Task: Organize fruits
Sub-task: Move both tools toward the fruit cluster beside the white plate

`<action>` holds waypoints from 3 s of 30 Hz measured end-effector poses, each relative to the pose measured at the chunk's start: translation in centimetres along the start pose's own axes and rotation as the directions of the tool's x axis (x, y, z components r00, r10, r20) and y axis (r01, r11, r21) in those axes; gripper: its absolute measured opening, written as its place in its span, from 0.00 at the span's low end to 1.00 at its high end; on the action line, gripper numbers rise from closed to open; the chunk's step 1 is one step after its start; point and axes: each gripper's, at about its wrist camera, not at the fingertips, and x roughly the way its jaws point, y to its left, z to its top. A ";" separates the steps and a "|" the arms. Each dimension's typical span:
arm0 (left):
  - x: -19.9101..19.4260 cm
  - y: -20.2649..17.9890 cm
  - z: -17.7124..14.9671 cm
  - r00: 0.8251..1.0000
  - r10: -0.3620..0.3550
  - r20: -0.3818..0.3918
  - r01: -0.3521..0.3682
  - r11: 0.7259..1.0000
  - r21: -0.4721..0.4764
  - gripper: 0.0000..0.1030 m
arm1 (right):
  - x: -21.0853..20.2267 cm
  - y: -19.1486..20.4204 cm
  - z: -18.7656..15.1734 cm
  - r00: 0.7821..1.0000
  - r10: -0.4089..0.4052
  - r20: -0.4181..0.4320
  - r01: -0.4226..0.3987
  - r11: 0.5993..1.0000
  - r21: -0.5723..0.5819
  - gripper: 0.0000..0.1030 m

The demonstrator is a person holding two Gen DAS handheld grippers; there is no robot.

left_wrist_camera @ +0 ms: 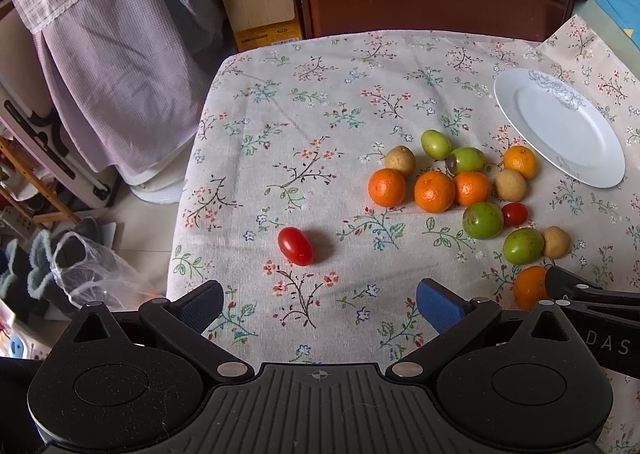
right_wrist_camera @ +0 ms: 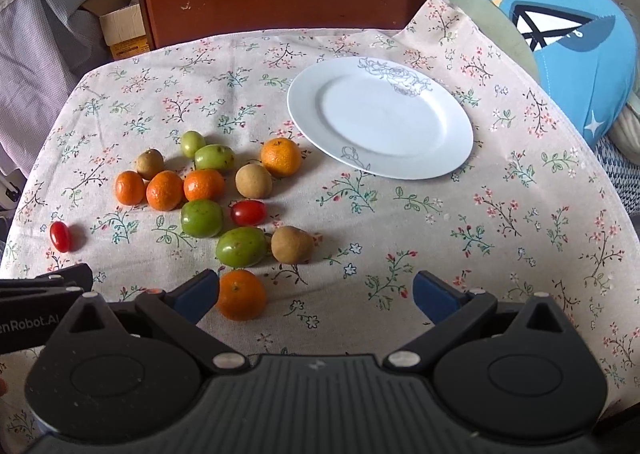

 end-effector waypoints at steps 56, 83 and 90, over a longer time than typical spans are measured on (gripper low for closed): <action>-0.1 -0.8 -1.0 1.000 -0.015 -0.008 0.015 1.000 0.015 1.00 | -0.2 -1.1 -1.2 1.000 0.010 0.011 -0.010 1.000 0.029 0.99; -0.6 -0.8 -1.9 0.999 -0.044 -0.010 0.044 0.999 0.026 1.00 | -1.8 -3.0 -2.8 0.982 0.162 0.098 -0.172 0.979 0.108 0.94; -0.7 0.3 -1.6 0.998 -0.057 -0.001 0.057 0.998 0.017 1.00 | -2.0 -3.4 -3.9 0.974 0.202 0.099 -0.213 0.969 0.123 0.86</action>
